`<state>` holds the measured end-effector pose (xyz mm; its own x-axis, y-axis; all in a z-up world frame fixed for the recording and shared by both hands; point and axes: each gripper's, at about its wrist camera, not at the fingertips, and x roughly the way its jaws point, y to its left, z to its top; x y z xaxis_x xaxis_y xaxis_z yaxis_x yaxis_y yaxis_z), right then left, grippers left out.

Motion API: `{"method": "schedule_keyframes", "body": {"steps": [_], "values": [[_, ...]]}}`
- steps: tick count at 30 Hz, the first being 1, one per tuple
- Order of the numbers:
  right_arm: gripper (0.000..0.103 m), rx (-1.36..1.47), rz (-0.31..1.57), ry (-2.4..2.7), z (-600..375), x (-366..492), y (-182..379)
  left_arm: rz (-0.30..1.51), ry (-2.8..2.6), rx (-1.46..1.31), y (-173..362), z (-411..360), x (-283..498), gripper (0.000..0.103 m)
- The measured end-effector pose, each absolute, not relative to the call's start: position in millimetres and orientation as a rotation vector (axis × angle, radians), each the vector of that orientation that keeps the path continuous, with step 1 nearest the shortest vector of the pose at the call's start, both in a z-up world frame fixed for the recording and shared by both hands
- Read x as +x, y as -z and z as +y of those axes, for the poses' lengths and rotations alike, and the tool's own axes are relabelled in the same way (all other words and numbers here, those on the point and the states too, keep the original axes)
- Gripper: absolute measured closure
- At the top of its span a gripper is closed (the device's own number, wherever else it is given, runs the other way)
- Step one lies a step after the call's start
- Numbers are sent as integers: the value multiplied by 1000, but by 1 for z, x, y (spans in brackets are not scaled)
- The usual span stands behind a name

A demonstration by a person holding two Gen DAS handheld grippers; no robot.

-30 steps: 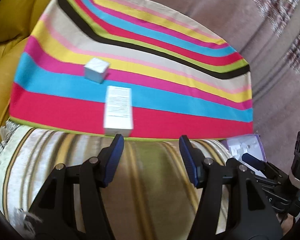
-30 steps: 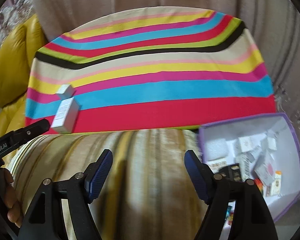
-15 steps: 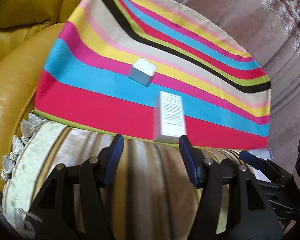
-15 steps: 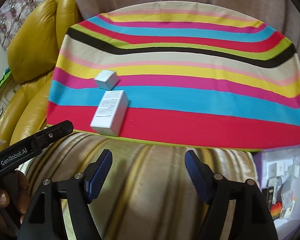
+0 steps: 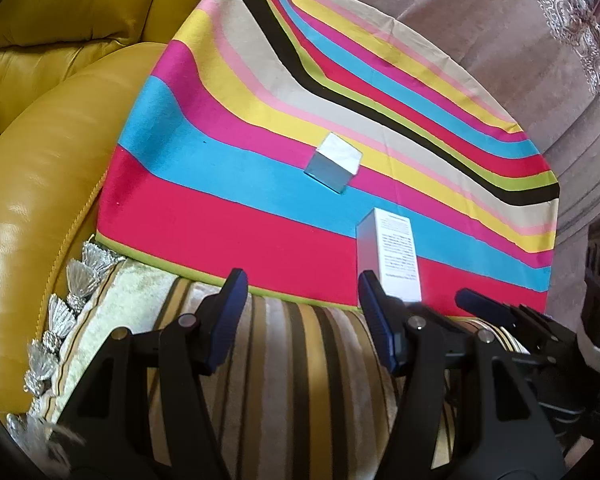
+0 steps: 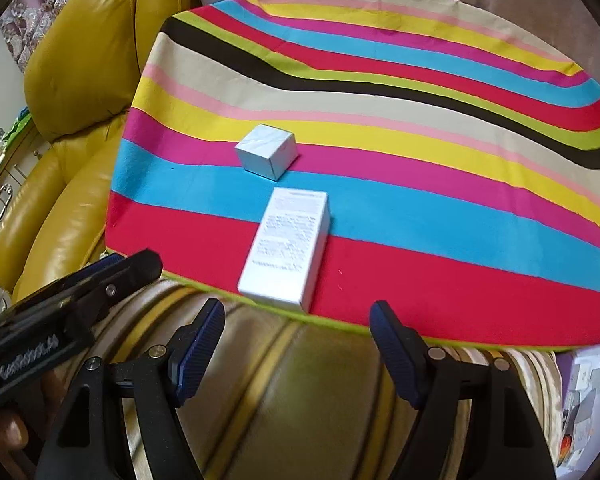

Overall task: Organize objects
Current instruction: 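Grasp the white leaflet box with the right tool while the left tool grasps the white cube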

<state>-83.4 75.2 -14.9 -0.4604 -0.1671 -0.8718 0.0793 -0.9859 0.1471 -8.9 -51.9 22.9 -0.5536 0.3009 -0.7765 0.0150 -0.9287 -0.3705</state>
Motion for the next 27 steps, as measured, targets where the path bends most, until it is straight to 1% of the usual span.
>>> {"method": "schedule_keyframes", "body": {"steps": [5,12,15,17,19,23,25,27], "values": [[27,1557,-59,2552,60,-101,22,-543,-2580,-1390,-20,-60,-12,42],[28,1623,-30,2539,57,-122,37,-560,-2564,-1402,-16,-64,-16,42],[36,1641,-1,2526,54,-129,42,-552,-2557,-1415,-14,-63,-19,42],[52,1652,1,2518,55,-132,46,-541,-2556,-1421,-13,-62,-22,42],[54,1654,-19,2498,58,-135,49,-521,-2557,-1425,-13,-60,-26,42],[61,1636,4,2536,69,-137,46,-472,-2551,-1439,-12,-53,-36,42],[61,1617,63,2599,77,-138,43,-439,-2541,-1444,-12,-48,-44,42],[61,1616,66,2650,89,-139,42,-400,-2530,-1449,-12,-41,-54,42]]}}
